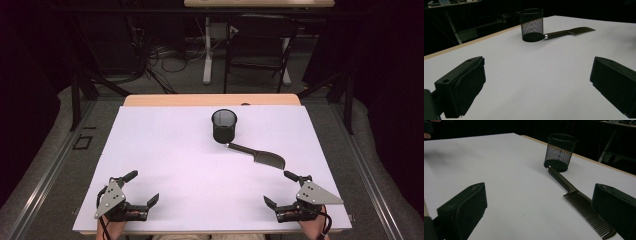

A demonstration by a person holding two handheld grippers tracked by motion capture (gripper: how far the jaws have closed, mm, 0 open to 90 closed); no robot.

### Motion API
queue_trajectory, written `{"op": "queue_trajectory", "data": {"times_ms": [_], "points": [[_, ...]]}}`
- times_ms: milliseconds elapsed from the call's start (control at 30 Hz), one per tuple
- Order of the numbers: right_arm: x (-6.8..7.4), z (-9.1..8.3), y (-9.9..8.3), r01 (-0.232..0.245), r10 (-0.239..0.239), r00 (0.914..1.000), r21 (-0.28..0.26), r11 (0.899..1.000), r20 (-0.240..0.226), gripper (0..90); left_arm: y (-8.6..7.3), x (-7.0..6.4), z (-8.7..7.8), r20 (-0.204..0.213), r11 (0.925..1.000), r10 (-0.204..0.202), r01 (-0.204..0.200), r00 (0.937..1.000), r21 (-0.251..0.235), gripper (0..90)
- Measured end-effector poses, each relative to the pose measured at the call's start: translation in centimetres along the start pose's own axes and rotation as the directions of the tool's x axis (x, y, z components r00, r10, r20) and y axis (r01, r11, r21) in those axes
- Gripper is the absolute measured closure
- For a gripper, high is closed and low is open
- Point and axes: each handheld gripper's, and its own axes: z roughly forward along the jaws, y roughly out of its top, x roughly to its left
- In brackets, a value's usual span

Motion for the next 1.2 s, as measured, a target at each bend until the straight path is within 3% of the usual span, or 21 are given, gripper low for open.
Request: {"op": "queue_trajectory", "data": {"times_ms": [267, 800, 1200], "points": [[0.0, 0.4, 0.1, 0.001, 0.000, 1.0000, 0.021, 1.000, -0.002, 0.0, 0.0, 0.0, 0.1, 0.002, 0.9999, 0.009, -0.009, 1.0000, 0.012, 0.2], [0.2, 3.2, 1.0, -0.017, 0.017, 0.9999, 0.104, 0.994, 0.003, 0.0, 0.0, 0.0, 0.4, 0.005, 0.9995, 0.018, -0.018, 0.9998, 0.026, 0.2], [-0.6, 4.8, 1.5, -0.031, 0.030, 0.9995, 0.147, 0.989, 0.008, 0.0, 0.0, 0.1, 0.5, 0.003, 0.9993, 0.021, -0.021, 0.9998, 0.030, 0.2]]}}
